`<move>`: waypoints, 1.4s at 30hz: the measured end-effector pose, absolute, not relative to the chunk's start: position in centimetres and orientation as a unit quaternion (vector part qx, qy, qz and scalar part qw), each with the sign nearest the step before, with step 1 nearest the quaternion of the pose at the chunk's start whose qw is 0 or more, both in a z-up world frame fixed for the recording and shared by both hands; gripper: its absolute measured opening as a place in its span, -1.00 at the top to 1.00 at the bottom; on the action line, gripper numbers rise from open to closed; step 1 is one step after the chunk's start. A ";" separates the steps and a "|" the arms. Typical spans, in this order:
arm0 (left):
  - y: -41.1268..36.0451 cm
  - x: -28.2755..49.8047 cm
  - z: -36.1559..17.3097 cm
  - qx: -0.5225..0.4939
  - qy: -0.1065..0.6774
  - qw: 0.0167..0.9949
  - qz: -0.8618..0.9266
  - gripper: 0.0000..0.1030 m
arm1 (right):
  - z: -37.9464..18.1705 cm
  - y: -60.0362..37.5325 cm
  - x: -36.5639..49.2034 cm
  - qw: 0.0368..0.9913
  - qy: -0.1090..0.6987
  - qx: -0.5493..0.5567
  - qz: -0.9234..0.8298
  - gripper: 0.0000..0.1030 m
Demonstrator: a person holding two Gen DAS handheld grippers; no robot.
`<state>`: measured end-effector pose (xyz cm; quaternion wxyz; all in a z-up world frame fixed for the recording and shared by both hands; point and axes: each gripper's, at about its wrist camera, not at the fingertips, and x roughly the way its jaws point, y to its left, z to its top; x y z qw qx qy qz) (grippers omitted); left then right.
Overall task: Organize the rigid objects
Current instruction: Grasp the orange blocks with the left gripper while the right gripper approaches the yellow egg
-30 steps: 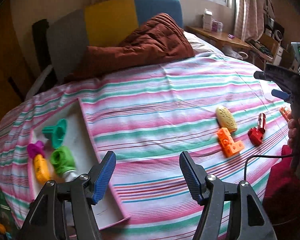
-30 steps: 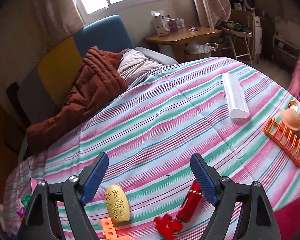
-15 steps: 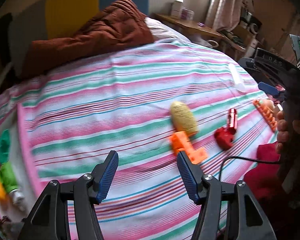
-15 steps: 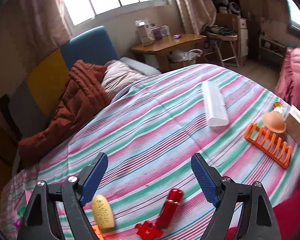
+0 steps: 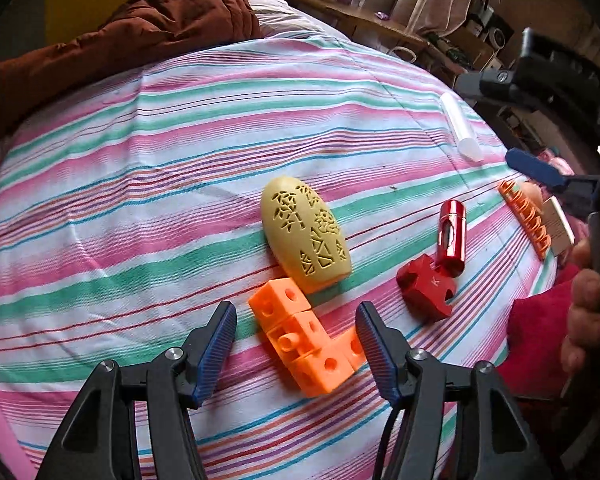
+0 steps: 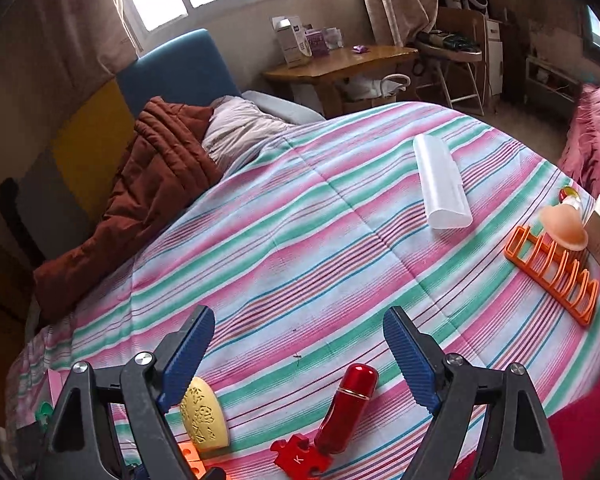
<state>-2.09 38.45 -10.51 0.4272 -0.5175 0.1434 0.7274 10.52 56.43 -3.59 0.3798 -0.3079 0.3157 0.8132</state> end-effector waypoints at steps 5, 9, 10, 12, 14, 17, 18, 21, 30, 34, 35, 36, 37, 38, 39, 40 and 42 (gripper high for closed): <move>36.2 -2.3 -9.8 -0.506 0.122 0.457 0.721 0.43 | -4.0 56.7 10.6 0.372 0.328 -0.308 0.812 -0.69; 34.0 -2.8 -9.6 -0.504 0.120 0.455 0.725 0.56 | -4.2 57.4 11.2 0.382 0.345 -0.298 0.804 -0.69; 33.4 -3.1 -9.7 -0.509 0.114 0.454 0.722 0.56 | -4.3 57.5 11.3 0.385 0.348 -0.297 0.802 -0.69; 32.5 -3.5 -10.2 -0.521 0.116 0.439 0.722 0.56 | -4.4 57.5 11.3 0.390 0.348 -0.299 0.799 -0.69; 31.7 -3.7 -10.7 -0.531 0.111 0.432 0.720 0.57 | -4.6 57.5 11.1 0.390 0.345 -0.304 0.797 -0.69; 31.0 -4.0 -10.3 -0.550 0.083 0.429 0.712 0.43 | -4.8 57.4 10.8 0.388 0.342 -0.311 0.798 -0.69; 31.0 -4.0 -10.1 -0.554 0.077 0.428 0.710 0.40 | -4.8 57.4 10.8 0.388 0.341 -0.312 0.798 -0.69; 31.7 -3.6 -9.7 -0.552 0.075 0.422 0.715 0.33 | -4.7 57.3 10.9 0.385 0.344 -0.310 0.798 -0.69; 37.5 -0.5 -9.7 -0.528 0.148 0.414 0.727 -0.14 | -4.3 57.0 10.6 0.363 0.356 -0.299 0.807 -0.69; 38.6 -1.1 -10.7 -0.545 0.155 0.394 0.723 -0.15 | -4.2 56.6 9.8 0.353 0.348 -0.304 0.814 -0.69; 38.6 -1.1 -10.7 -0.544 0.154 0.395 0.725 -0.14 | -4.2 56.5 9.6 0.350 0.345 -0.306 0.815 -0.69; 38.5 -1.1 -10.7 -0.540 0.153 0.396 0.727 -0.08 | -4.3 56.4 9.3 0.347 0.342 -0.311 0.816 -0.69; 38.2 -1.1 -10.7 -0.538 0.153 0.399 0.727 -0.01 | -4.5 56.4 9.0 0.341 0.340 -0.316 0.818 -0.69; 37.9 -1.2 -10.7 -0.536 0.152 0.403 0.726 0.08 | -4.7 56.2 8.6 0.330 0.338 -0.323 0.820 -0.69; 37.5 -1.3 -10.7 -0.534 0.150 0.406 0.727 0.16 | -4.9 56.0 8.2 0.317 0.337 -0.332 0.822 -0.69; 36.8 -1.4 -10.7 -0.530 0.151 0.405 0.730 0.18 | -5.3 55.7 7.7 0.300 0.337 -0.342 0.824 -0.69; 35.3 -1.4 -10.6 -0.521 0.157 0.402 0.736 0.19 | -5.9 55.0 6.6 0.269 0.330 -0.364 0.828 -0.69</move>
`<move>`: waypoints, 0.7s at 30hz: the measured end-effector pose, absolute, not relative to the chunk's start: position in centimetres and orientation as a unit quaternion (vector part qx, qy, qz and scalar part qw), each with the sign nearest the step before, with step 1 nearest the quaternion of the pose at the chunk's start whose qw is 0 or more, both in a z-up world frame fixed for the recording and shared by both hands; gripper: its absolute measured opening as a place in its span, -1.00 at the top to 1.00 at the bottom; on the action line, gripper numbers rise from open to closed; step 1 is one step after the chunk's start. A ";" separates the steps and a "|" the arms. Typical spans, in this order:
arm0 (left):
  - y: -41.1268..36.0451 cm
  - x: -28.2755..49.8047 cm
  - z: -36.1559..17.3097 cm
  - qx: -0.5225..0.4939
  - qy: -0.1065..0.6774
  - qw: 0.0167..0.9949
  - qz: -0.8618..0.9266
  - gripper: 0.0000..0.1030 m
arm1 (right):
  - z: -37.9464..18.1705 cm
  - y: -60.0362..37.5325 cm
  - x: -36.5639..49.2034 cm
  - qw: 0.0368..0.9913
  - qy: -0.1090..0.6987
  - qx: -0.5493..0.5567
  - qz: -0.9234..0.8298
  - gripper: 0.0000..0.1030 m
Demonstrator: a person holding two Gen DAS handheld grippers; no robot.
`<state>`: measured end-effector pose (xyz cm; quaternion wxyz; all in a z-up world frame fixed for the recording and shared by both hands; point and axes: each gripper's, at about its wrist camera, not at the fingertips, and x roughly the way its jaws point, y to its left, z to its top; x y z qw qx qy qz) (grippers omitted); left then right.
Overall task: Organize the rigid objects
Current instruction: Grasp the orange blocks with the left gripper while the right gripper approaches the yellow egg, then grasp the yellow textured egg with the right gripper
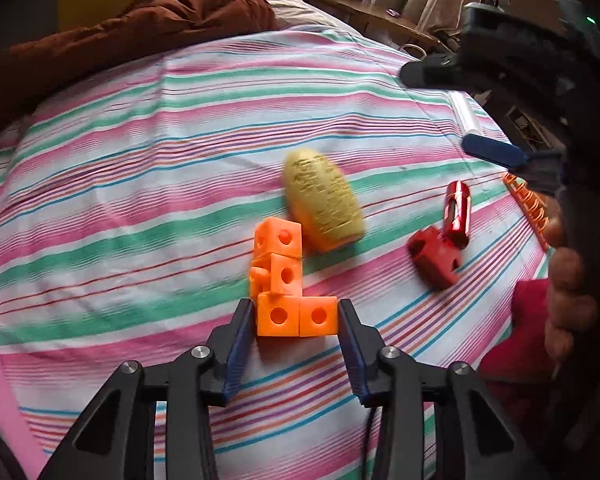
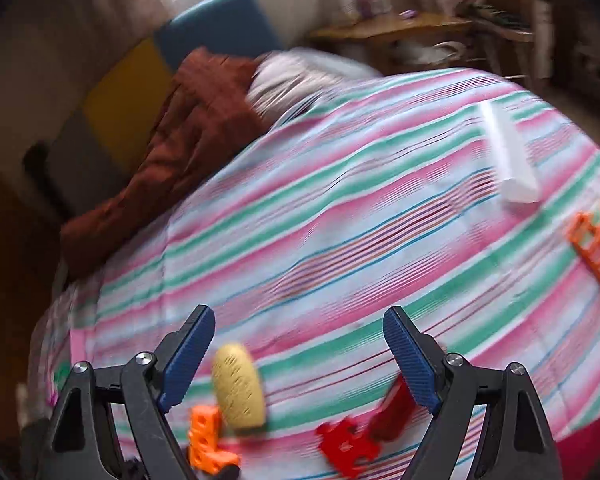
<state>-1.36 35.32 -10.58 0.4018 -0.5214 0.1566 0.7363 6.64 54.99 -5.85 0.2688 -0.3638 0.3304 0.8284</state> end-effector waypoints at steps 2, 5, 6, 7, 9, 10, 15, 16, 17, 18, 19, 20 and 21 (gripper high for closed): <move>34.0 -1.2 -10.5 -0.514 0.161 0.399 0.742 0.19 | -6.5 54.0 5.4 0.246 0.311 -0.389 0.831 -0.64; 31.7 -1.2 -10.4 -0.505 0.162 0.392 0.752 0.19 | -7.8 52.7 4.0 0.207 0.296 -0.423 0.831 -0.54; 31.0 -1.2 -10.4 -0.503 0.159 0.389 0.755 0.19 | -8.3 52.3 3.6 0.198 0.293 -0.435 0.828 -0.51; 30.4 -1.2 -10.4 -0.501 0.159 0.388 0.757 0.19 | -8.8 51.9 3.1 0.192 0.286 -0.446 0.826 -0.49; 29.5 -1.3 -10.7 -0.494 0.162 0.378 0.766 0.24 | -9.8 50.8 2.0 0.181 0.261 -0.472 0.823 -0.48; 29.2 -1.3 -10.7 -0.491 0.159 0.378 0.769 0.24 | -10.2 50.3 1.6 0.177 0.249 -0.481 0.822 -0.42; 28.9 -1.3 -10.9 -0.477 0.150 0.373 0.782 0.24 | -11.8 46.6 0.2 0.181 0.127 -0.523 0.823 0.13; 28.9 -1.2 -11.0 -0.473 0.149 0.371 0.785 0.24 | -11.9 46.2 0.3 0.178 0.120 -0.521 0.826 0.13; 28.9 -1.1 -11.0 -0.471 0.150 0.370 0.786 0.24 | -12.0 46.2 0.4 0.177 0.120 -0.521 0.827 0.13; 29.1 -1.1 -11.1 -0.469 0.152 0.368 0.788 0.24 | -12.1 46.2 0.5 0.176 0.121 -0.521 0.826 0.13; 29.0 -1.1 -11.0 -0.467 0.154 0.367 0.789 0.24 | -12.1 46.4 0.6 0.173 0.121 -0.522 0.826 0.12; 29.0 -0.9 -11.0 -0.465 0.155 0.366 0.791 0.24 | -12.1 46.5 0.4 0.171 0.123 -0.522 0.826 0.11; 29.1 -0.8 -11.0 -0.463 0.156 0.365 0.792 0.24 | -12.1 46.5 0.6 0.171 0.126 -0.522 0.826 0.10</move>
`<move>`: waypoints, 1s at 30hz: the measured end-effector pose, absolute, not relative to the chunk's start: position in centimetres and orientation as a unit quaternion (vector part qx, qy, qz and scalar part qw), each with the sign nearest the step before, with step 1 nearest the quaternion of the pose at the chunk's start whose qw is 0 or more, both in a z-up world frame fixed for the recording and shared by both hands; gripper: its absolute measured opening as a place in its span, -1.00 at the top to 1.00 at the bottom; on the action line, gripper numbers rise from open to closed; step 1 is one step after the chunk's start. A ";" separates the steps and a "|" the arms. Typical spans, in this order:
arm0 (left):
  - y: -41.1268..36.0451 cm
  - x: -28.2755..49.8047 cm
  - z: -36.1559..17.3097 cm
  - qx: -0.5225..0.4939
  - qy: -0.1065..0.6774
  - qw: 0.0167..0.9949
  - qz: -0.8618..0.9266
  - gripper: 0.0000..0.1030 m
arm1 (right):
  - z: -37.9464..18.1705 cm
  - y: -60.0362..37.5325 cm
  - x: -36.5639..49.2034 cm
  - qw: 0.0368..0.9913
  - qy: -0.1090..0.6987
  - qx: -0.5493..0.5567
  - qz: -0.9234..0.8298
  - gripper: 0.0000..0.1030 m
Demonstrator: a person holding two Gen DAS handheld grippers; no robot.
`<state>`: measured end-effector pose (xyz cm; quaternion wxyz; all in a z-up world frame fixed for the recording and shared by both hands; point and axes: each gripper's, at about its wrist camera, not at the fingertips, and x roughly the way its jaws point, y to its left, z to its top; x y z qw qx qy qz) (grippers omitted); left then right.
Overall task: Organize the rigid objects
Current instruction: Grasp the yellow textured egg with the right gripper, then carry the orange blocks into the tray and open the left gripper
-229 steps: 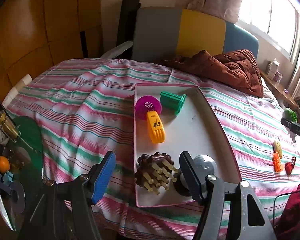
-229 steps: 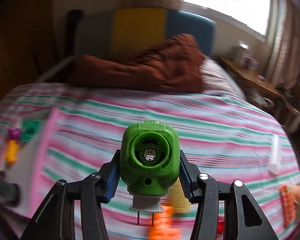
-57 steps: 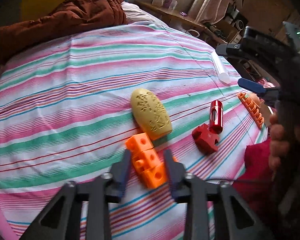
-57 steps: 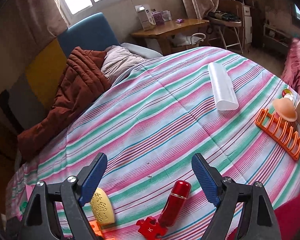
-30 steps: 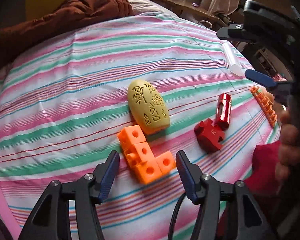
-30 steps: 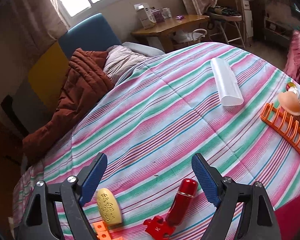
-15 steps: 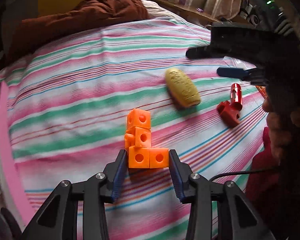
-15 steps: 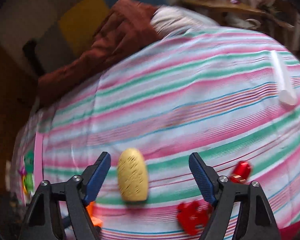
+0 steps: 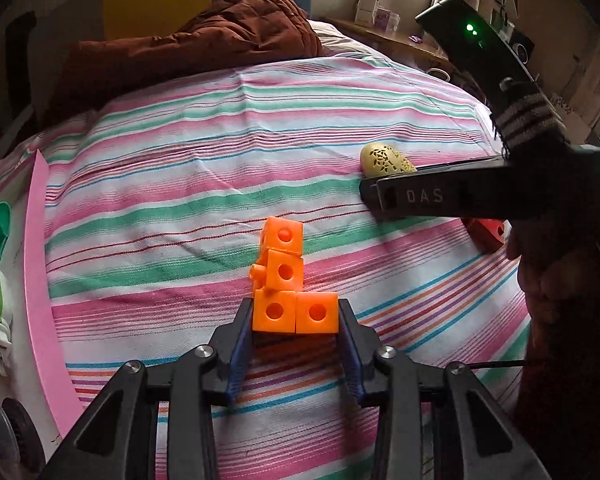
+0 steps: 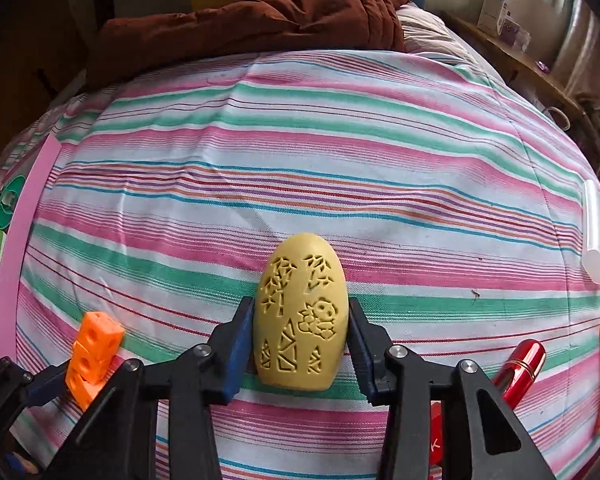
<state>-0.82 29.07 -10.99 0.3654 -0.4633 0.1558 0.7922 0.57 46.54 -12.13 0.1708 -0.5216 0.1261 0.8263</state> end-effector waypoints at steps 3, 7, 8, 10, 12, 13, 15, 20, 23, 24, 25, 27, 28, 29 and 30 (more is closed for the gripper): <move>28.8 -0.8 -11.0 -0.457 0.151 0.363 0.798 0.24 | -12.2 46.6 0.8 0.173 0.113 -0.521 0.828 0.09; 29.0 -0.6 -11.0 -0.448 0.149 0.359 0.805 0.24 | -12.2 45.8 0.8 0.177 0.075 -0.518 0.834 0.14; 29.1 -0.6 -10.9 -0.450 0.148 0.356 0.806 0.25 | -12.2 45.7 0.6 0.178 0.070 -0.516 0.835 0.14; 28.7 -0.7 -10.6 -0.454 0.139 0.351 0.807 0.25 | -12.2 45.6 0.6 0.180 0.063 -0.510 0.839 0.14; 28.3 -0.6 -10.2 -0.457 0.136 0.345 0.808 0.25 | -12.2 45.6 0.6 0.184 0.057 -0.502 0.843 0.14; 28.1 -0.5 -9.9 -0.455 0.133 0.345 0.810 0.25 | -12.2 45.6 0.7 0.185 0.055 -0.500 0.844 0.14; 27.5 -0.2 -8.9 -0.442 0.130 0.349 0.816 0.25 | -12.4 45.6 0.2 0.186 0.058 -0.498 0.845 0.14; 25.6 0.0 -6.4 -0.425 0.118 0.341 0.830 0.25 | -12.7 45.2 -0.7 0.186 0.062 -0.495 0.846 0.14; 24.4 0.0 -5.0 -0.411 0.118 0.331 0.841 0.25 | -12.7 44.8 -0.5 0.187 0.057 -0.493 0.848 0.14; 24.0 0.0 -4.5 -0.407 0.116 0.329 0.844 0.25 | -12.6 44.7 -0.3 0.188 0.054 -0.493 0.848 0.14; 23.8 -0.1 -4.2 -0.404 0.114 0.326 0.847 0.25 | -12.6 44.6 -0.4 0.190 0.049 -0.493 0.848 0.15; 23.0 -0.3 -3.4 -0.396 0.111 0.319 0.854 0.25 | -12.6 44.3 -0.5 0.192 0.040 -0.493 0.847 0.15; 22.7 -0.3 -3.1 -0.393 0.110 0.316 0.856 0.24 | -12.6 44.3 -0.5 0.193 0.037 -0.493 0.848 0.15; 22.4 -0.5 -2.9 -0.391 0.109 0.313 0.859 0.24 | -12.6 44.2 -0.5 0.193 0.035 -0.492 0.848 0.15; 22.1 -0.7 -2.7 -0.390 0.107 0.311 0.860 0.24 | -12.7 44.2 -0.5 0.193 0.033 -0.491 0.849 0.15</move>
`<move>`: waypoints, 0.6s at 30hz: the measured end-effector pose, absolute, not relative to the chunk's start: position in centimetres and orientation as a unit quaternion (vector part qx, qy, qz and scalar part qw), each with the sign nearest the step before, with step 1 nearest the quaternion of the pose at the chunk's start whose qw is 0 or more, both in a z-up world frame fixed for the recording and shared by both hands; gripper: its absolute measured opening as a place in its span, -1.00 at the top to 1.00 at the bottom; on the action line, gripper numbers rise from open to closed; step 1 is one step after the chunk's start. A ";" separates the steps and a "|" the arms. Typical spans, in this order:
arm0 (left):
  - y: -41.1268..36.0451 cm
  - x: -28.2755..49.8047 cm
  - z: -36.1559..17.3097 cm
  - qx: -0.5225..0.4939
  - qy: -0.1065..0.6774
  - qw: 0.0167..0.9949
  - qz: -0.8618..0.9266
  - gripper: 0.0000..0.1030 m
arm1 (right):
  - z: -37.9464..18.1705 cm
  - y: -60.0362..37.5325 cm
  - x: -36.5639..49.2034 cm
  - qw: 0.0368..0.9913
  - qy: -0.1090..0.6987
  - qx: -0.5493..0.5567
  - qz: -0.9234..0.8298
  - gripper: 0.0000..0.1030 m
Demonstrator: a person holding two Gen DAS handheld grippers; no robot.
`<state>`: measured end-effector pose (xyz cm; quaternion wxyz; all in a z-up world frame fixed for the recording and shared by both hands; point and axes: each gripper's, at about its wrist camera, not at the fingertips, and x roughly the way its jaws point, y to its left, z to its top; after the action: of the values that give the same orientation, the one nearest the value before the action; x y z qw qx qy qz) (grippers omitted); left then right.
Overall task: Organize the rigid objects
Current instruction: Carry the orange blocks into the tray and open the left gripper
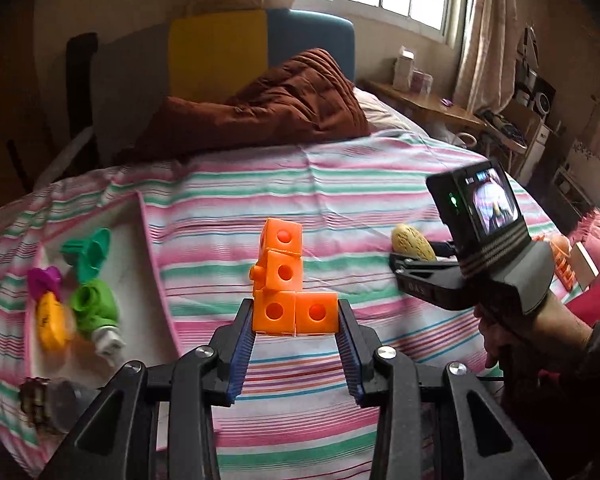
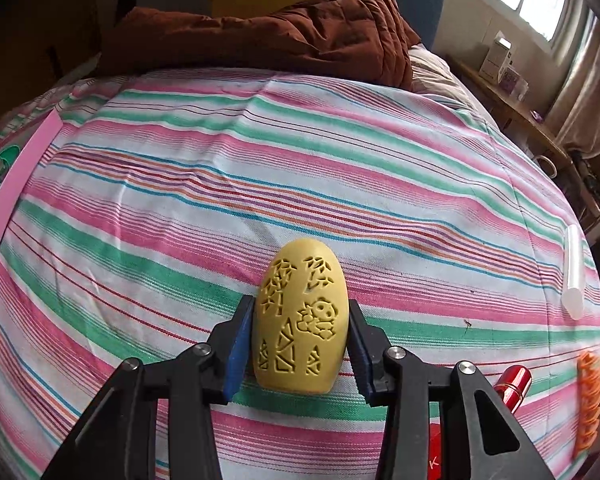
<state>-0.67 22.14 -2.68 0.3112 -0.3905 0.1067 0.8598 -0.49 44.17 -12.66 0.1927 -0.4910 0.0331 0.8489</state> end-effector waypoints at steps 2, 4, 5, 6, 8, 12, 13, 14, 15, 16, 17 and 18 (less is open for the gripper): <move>21.5 -0.9 -2.3 -0.391 0.099 0.308 0.862 0.24 | -12.7 44.2 -0.4 0.191 0.032 -0.489 0.851 0.15; 20.9 -1.1 -2.0 -0.391 0.093 0.305 0.864 0.24 | -12.8 44.4 -0.4 0.188 0.037 -0.486 0.853 0.14; 20.6 -1.2 -1.9 -0.391 0.091 0.303 0.865 0.25 | -12.7 44.4 -0.3 0.188 0.040 -0.485 0.853 0.14; 20.3 -1.2 -1.7 -0.390 0.089 0.301 0.866 0.24 | -12.8 44.5 -0.3 0.188 0.042 -0.484 0.854 0.14; 19.7 -1.1 -1.5 -0.390 0.084 0.300 0.867 0.24 | -12.8 44.5 -0.2 0.188 0.045 -0.482 0.854 0.14; 18.2 -1.2 -1.2 -0.401 0.063 0.307 0.861 0.24 | -12.8 44.6 -0.1 0.189 0.047 -0.481 0.855 0.14; 17.4 -1.4 -1.0 -0.404 0.052 0.309 0.859 0.24 | -12.8 44.5 -0.1 0.189 0.044 -0.481 0.855 0.14; 16.8 -1.6 -0.7 -0.405 0.044 0.306 0.861 0.24 | -12.9 44.5 -0.1 0.189 0.044 -0.480 0.855 0.14; 16.1 -1.8 -0.4 -0.406 0.035 0.303 0.861 0.24 | -12.9 44.6 -0.1 0.188 0.045 -0.480 0.856 0.14; 15.2 -2.2 -0.2 -0.409 0.023 0.301 0.861 0.24 | -12.9 44.6 0.0 0.187 0.045 -0.480 0.856 0.14; 14.0 -2.7 0.1 -0.414 0.007 0.298 0.860 0.24 | -12.8 44.6 -0.1 0.187 0.043 -0.481 0.856 0.14; 12.8 -3.2 0.3 -0.417 -0.005 0.289 0.862 0.24 | -12.8 44.5 -0.1 0.187 0.041 -0.481 0.855 0.14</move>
<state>-3.16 12.75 0.28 0.2890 -0.4169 -0.0053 0.8618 -0.06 44.55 -12.83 0.1872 -0.4814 0.0405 0.8553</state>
